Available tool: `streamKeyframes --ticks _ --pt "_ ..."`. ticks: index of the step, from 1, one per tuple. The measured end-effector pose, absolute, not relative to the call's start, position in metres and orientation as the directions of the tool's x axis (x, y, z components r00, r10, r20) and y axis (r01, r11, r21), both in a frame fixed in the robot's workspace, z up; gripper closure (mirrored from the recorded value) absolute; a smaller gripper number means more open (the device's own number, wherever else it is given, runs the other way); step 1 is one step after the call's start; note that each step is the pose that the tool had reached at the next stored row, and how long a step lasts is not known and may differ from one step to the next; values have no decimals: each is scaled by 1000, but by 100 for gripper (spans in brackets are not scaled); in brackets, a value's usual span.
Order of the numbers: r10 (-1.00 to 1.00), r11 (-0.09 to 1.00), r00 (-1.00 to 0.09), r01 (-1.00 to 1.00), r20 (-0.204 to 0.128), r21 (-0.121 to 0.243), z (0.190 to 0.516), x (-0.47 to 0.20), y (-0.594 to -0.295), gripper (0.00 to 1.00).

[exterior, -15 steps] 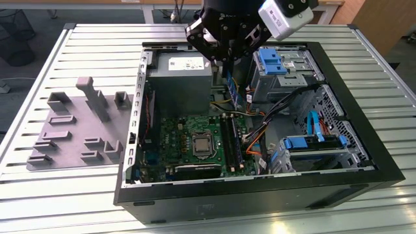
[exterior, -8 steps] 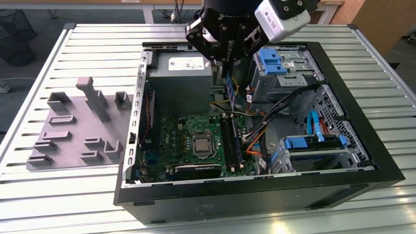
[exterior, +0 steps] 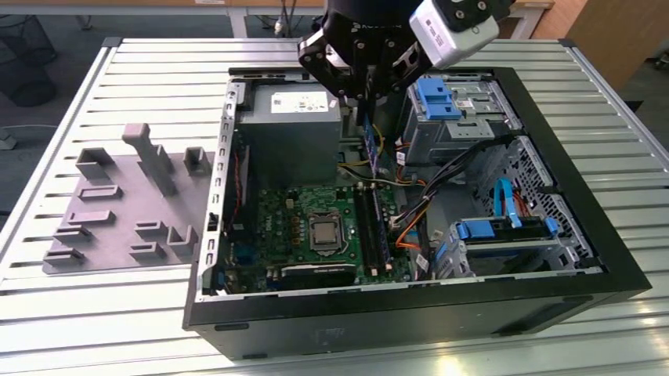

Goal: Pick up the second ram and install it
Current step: 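Insert the second ram into the second slot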

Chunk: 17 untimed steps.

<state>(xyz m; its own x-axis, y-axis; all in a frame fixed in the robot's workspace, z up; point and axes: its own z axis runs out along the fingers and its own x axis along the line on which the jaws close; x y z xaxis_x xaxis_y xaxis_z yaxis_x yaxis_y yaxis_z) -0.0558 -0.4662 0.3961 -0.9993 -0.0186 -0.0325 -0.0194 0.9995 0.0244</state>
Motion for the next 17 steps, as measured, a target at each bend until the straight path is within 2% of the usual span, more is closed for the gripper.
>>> streamKeyframes --ticks 17 --pt "-19 1000 -999 -19 -31 24 393 -56 -466 86"
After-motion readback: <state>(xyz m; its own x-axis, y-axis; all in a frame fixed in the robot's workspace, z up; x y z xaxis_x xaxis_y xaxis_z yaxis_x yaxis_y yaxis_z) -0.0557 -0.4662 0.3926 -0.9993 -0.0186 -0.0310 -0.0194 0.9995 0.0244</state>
